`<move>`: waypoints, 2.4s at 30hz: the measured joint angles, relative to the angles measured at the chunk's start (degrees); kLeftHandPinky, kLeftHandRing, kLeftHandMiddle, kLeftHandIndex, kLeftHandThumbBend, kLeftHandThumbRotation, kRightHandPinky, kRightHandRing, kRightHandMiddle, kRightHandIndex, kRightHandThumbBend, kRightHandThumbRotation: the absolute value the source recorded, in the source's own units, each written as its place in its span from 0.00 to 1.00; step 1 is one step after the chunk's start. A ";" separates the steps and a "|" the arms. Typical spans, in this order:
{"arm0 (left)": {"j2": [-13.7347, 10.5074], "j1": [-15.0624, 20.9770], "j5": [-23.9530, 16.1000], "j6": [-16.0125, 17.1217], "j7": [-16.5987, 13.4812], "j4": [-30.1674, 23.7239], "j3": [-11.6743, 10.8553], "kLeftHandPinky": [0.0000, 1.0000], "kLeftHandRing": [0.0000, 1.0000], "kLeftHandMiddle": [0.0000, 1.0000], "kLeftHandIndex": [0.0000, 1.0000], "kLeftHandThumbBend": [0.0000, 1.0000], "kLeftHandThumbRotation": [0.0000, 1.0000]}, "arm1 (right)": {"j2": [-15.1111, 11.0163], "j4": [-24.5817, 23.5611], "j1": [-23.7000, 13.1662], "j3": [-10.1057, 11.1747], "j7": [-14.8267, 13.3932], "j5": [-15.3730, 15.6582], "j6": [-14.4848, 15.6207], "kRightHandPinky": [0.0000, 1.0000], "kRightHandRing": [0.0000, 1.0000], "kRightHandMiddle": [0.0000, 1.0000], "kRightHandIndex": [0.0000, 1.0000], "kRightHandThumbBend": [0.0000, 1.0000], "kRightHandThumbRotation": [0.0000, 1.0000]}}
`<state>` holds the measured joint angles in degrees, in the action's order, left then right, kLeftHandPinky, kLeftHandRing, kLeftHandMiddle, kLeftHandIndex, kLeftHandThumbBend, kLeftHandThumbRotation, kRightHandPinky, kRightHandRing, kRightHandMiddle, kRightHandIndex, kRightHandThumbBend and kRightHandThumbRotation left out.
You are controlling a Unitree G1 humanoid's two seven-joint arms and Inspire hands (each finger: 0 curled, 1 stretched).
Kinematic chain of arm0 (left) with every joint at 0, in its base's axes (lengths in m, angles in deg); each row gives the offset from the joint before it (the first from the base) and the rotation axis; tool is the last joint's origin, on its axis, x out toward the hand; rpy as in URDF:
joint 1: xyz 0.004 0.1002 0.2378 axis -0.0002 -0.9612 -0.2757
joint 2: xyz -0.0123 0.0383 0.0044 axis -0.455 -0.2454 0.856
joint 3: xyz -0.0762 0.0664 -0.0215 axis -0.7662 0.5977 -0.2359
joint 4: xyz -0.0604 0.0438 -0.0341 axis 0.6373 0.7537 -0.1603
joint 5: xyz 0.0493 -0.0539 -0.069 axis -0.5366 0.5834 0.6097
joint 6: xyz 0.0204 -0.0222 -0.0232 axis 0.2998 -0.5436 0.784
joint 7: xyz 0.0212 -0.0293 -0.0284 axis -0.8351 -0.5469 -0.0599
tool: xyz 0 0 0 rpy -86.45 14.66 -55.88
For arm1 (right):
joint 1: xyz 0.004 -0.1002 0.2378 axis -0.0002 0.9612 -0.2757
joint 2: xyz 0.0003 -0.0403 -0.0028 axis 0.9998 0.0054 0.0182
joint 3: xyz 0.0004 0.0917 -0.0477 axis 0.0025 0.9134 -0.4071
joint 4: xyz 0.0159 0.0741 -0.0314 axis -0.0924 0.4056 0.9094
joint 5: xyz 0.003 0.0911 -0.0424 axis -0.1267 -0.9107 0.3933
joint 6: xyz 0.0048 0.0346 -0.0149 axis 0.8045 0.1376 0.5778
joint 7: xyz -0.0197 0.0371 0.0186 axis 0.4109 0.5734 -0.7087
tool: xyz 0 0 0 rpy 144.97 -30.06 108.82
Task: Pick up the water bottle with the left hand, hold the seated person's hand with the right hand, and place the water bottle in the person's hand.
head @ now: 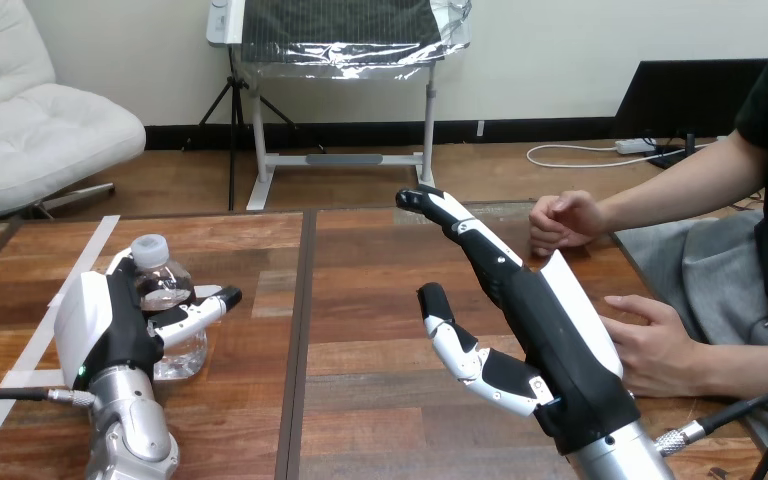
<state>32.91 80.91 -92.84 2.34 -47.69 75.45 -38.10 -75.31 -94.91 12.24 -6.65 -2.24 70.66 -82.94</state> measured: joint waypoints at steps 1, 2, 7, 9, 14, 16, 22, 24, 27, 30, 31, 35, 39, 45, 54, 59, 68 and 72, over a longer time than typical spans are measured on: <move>-0.02 0.05 0.00 0.27 -0.12 0.23 0.01 0.65 0.73 0.77 0.77 0.85 0.27 | -0.01 0.00 0.00 0.00 0.00 0.00 0.00 0.98 0.95 0.95 0.88 0.01 0.00; -0.05 0.11 0.00 0.65 -0.26 0.53 0.02 0.64 0.72 0.76 0.76 0.84 0.24 | -0.03 0.00 0.00 0.00 0.00 0.00 0.00 0.98 0.95 0.95 0.88 0.01 0.00; -0.33 0.13 -0.01 2.92 -1.12 1.99 0.19 0.63 0.70 0.72 0.73 0.82 0.14 | -0.11 0.00 0.01 0.05 0.00 0.01 0.00 0.98 0.96 0.95 0.87 0.01 0.00; -0.44 0.13 0.01 4.07 -1.56 2.76 0.24 0.62 0.69 0.71 0.71 0.81 0.10 | -0.15 0.00 0.01 0.09 0.01 0.01 0.00 0.98 0.96 0.95 0.87 0.01 0.00; -0.61 0.13 0.04 6.72 -2.95 4.74 0.25 0.57 0.62 0.65 0.66 0.78 0.03 | -0.19 -0.01 0.01 0.22 0.02 0.00 0.00 0.99 0.96 0.95 0.87 0.01 0.00; -0.63 0.14 0.02 7.46 -3.71 5.43 0.27 0.54 0.60 0.63 0.63 0.77 0.02 | -0.19 -0.01 0.01 0.25 0.02 0.00 -0.01 0.99 0.96 0.95 0.87 0.01 0.00; -0.65 0.30 -0.27 9.02 -7.09 7.81 0.60 0.46 0.51 0.54 0.55 0.73 0.00 | -0.20 -0.01 0.02 0.28 0.02 0.00 -0.01 0.98 0.94 0.94 0.86 0.01 0.00; -0.69 0.43 -0.36 9.29 -8.10 8.63 0.78 0.44 0.49 0.53 0.54 0.72 0.00 | -0.20 -0.01 0.02 0.28 0.03 -0.01 0.00 0.98 0.94 0.94 0.86 0.01 0.00; -0.85 0.62 -0.43 9.62 -9.16 9.54 1.17 0.43 0.47 0.51 0.52 0.70 0.00 | -0.20 -0.01 0.03 0.29 0.08 -0.08 0.00 0.97 0.94 0.94 0.85 0.01 0.00; -1.03 0.93 -0.65 9.84 -10.12 10.17 1.62 0.41 0.45 0.49 0.51 0.69 0.00 | -0.19 -0.01 0.04 0.29 0.17 -0.14 0.01 0.97 0.94 0.94 0.85 0.01 0.00; -1.07 1.04 -0.71 9.84 -10.29 10.29 1.73 0.41 0.45 0.49 0.51 0.69 0.00 | -0.18 -0.01 0.04 0.29 0.21 -0.15 0.01 0.97 0.94 0.94 0.85 0.01 0.00; -1.16 1.35 -0.97 9.84 -10.54 10.57 1.99 0.41 0.45 0.49 0.51 0.68 0.00 | -0.15 -0.03 0.05 0.29 0.42 -0.15 0.06 0.97 0.94 0.94 0.85 0.01 0.00; -1.16 1.47 -1.57 9.84 -10.88 10.65 2.36 0.41 0.45 0.49 0.51 0.68 0.00 | -0.14 -0.03 0.06 0.29 0.57 -0.15 0.12 0.97 0.93 0.94 0.85 0.02 0.00; -1.14 1.68 -1.99 10.05 -11.01 11.00 2.71 0.42 0.46 0.49 0.51 0.67 0.00 | -0.13 -0.03 0.08 0.29 0.59 -0.14 0.12 0.96 0.92 0.93 0.84 0.02 0.00; -1.14 1.71 -2.11 10.79 -11.34 11.53 2.86 0.43 0.46 0.50 0.51 0.66 0.00 | -0.12 -0.03 0.09 0.33 0.59 -0.12 0.12 0.94 0.91 0.93 0.84 0.02 0.00; -1.14 1.71 -2.13 11.16 -11.99 11.86 3.12 0.44 0.46 0.50 0.51 0.66 0.00 | -0.10 -0.03 0.09 0.33 0.60 -0.14 0.12 0.94 0.91 0.93 0.84 0.02 0.00; -1.15 1.71 -2.11 12.11 -12.69 12.47 3.68 0.44 0.46 0.50 0.51 0.66 0.00 | -0.10 -0.03 0.09 0.33 0.60 -0.14 0.12 0.92 0.90 0.92 0.83 0.02 0.00; -1.14 1.71 -2.09 12.64 -12.81 12.70 3.80 0.43 0.46 0.50 0.51 0.66 0.00 | -0.09 -0.03 0.09 0.34 0.60 -0.13 0.12 0.92 0.89 0.91 0.83 0.02 0.00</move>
<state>31.77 82.62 -94.93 14.98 -60.50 88.15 -34.30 -75.40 -94.94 12.33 -6.31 -1.65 70.53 -82.82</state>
